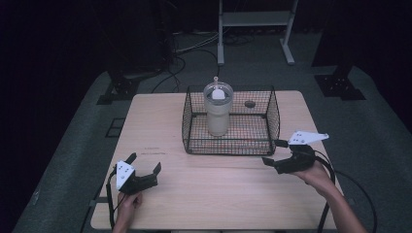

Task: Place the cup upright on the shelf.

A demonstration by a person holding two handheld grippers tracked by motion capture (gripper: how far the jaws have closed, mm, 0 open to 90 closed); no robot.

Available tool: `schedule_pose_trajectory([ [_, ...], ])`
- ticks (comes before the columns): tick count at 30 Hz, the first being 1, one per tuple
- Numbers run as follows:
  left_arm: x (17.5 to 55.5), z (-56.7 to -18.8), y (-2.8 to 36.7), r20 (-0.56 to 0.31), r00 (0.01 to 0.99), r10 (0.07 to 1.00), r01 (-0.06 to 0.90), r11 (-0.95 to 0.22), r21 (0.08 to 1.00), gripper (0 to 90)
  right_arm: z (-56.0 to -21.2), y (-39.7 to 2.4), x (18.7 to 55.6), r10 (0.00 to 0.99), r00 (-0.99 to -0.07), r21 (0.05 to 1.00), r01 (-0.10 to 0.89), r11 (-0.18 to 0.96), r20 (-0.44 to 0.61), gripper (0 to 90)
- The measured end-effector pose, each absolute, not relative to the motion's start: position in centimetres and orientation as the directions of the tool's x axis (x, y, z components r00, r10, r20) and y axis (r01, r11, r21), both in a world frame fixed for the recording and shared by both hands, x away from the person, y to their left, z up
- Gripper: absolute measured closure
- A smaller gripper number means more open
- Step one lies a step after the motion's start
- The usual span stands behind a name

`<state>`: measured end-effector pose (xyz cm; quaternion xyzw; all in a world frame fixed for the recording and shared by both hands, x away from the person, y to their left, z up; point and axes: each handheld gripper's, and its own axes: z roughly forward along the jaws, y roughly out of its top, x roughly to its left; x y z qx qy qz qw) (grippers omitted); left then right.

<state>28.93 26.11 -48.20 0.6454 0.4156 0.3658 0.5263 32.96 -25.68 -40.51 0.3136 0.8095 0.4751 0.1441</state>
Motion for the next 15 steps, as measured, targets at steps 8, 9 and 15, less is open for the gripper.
schedule_pose_trajectory([
  [8, 28.9, -48.2, 26.1, 0.037, 0.388, 0.921, 0.148, -0.102, 0.984, 0.0, -41.7, -26.3, 32.0, 0.653, -0.754, 0.859, 0.380, 0.343, 0.073, 13.5],
  [9, 28.9, -48.2, 26.1, 0.037, 0.388, 0.921, 0.148, -0.102, 0.984, 0.0, -41.9, -26.4, 31.9, 0.655, -0.752, 0.859, 0.381, 0.342, 0.073, 13.5],
  [15, 28.9, -48.2, 26.1, 0.037, 0.388, 0.921, 0.147, -0.102, 0.984, 0.0, -42.7, -26.8, 31.4, 0.663, -0.744, 0.856, 0.394, 0.335, 0.082, 13.5],
])
